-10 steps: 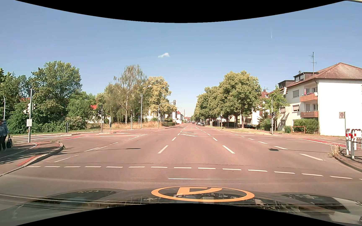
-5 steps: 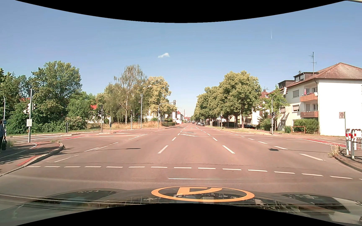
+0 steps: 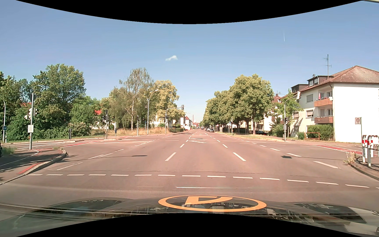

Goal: Follow the waypoints while adhering to traffic rules and regulations

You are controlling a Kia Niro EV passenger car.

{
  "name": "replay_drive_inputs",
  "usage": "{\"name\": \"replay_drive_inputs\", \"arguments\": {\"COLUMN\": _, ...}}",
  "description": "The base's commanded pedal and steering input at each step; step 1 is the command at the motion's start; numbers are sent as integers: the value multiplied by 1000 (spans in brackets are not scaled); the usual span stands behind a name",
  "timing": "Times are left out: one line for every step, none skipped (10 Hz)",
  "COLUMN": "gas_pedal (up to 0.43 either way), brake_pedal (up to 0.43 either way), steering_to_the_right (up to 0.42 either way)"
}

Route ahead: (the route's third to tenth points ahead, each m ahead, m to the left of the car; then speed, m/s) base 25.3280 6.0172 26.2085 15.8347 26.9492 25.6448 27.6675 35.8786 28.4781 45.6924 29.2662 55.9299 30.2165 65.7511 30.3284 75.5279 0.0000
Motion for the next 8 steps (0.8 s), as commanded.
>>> {"name": "replay_drive_inputs", "arguments": {"gas_pedal": 0, "brake_pedal": 305, "steering_to_the_right": 4}}
{"name": "replay_drive_inputs", "arguments": {"gas_pedal": 0, "brake_pedal": 305, "steering_to_the_right": 4}}
{"name": "replay_drive_inputs", "arguments": {"gas_pedal": 0, "brake_pedal": 305, "steering_to_the_right": 4}}
{"name": "replay_drive_inputs", "arguments": {"gas_pedal": 0, "brake_pedal": 305, "steering_to_the_right": 3}}
{"name": "replay_drive_inputs", "arguments": {"gas_pedal": 0, "brake_pedal": 305, "steering_to_the_right": 4}}
{"name": "replay_drive_inputs", "arguments": {"gas_pedal": 0, "brake_pedal": 305, "steering_to_the_right": 3}}
{"name": "replay_drive_inputs", "arguments": {"gas_pedal": 0, "brake_pedal": 311, "steering_to_the_right": 4}}
{"name": "replay_drive_inputs", "arguments": {"gas_pedal": 0, "brake_pedal": 305, "steering_to_the_right": 4}}
